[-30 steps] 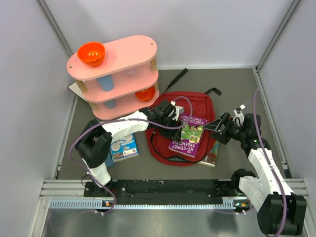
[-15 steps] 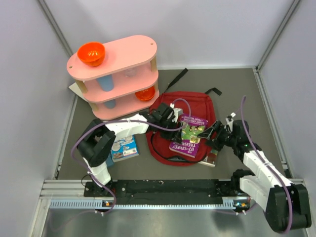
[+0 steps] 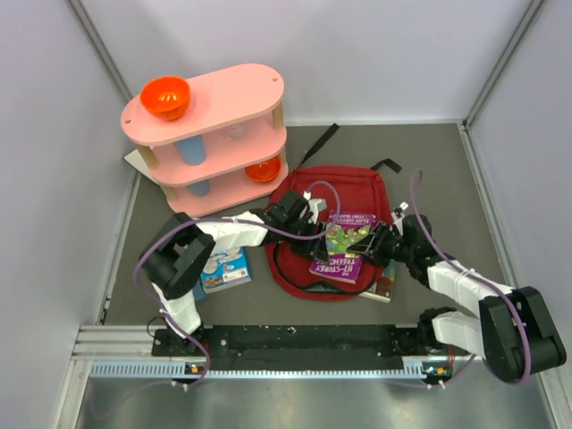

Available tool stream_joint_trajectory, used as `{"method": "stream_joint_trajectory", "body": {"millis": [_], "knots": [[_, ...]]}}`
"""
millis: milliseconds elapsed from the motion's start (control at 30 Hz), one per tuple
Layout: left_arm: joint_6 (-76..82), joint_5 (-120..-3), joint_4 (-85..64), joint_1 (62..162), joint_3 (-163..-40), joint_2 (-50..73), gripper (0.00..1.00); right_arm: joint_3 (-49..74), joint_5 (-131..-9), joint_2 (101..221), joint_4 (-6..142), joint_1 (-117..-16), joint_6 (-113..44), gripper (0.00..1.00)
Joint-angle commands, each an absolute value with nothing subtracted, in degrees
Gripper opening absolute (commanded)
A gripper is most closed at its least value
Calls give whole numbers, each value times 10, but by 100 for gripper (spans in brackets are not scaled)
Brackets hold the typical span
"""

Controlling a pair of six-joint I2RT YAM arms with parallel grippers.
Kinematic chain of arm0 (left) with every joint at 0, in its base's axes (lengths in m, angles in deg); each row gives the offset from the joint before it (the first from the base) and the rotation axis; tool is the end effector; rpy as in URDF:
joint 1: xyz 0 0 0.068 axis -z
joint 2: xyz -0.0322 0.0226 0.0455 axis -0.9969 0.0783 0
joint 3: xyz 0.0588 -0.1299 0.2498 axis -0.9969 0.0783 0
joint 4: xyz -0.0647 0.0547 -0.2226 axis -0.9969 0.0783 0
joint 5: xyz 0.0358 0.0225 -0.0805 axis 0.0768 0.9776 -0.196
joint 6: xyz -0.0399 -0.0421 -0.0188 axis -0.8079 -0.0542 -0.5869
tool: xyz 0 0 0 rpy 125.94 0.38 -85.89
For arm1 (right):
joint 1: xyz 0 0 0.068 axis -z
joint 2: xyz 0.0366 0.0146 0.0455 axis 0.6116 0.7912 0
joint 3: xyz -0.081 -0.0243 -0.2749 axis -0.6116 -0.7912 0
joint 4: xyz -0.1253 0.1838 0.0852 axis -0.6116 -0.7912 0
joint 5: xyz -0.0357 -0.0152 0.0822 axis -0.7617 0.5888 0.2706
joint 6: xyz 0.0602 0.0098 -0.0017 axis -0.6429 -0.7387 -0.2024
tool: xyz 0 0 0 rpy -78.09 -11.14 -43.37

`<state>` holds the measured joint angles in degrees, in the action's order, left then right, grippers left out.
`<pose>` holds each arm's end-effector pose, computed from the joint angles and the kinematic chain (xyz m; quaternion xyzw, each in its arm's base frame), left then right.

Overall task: Pack the student bag
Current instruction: Pick up the book from the center of the board.

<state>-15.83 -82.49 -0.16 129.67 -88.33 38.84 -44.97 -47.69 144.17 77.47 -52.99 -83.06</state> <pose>0.2365 -0.2608 0.1902 0.1926 0.8972 -0.3822 0.1087 0.1719 0.0708 0.1786 0.1902 0.8522 0.4383 0.2132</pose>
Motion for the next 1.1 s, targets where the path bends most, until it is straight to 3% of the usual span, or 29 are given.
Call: {"method": "stream_joint_trajectory", "body": {"millis": [0, 67, 233, 367, 400, 433, 667, 1067], "knots": [[-175, -875, -65, 1309, -874, 376, 54, -448, -469, 1445, 865, -548, -853, 20], [-171, -869, -57, 1309, -872, 370, 54, -441, -482, 1427, 840, -548, -851, 0], [-160, -804, -41, 1304, -861, 300, 66, -381, -537, 1322, 697, -548, -787, 0], [-170, -779, -69, 1273, -841, 211, 80, -365, -494, 1270, 689, -548, -787, 0], [-173, -780, -76, 1265, -836, 197, 95, -364, -475, 1265, 715, -548, -793, 0], [-179, -781, -80, 1257, -828, 184, 98, -364, -439, 1261, 727, -548, -806, 0], [-218, -866, -194, 1200, -820, 129, 99, -356, -344, 1239, 838, -548, -868, 0], [-317, -973, -378, 1170, -793, 167, 99, -365, -249, 1234, 1030, -548, -968, 0]]}}
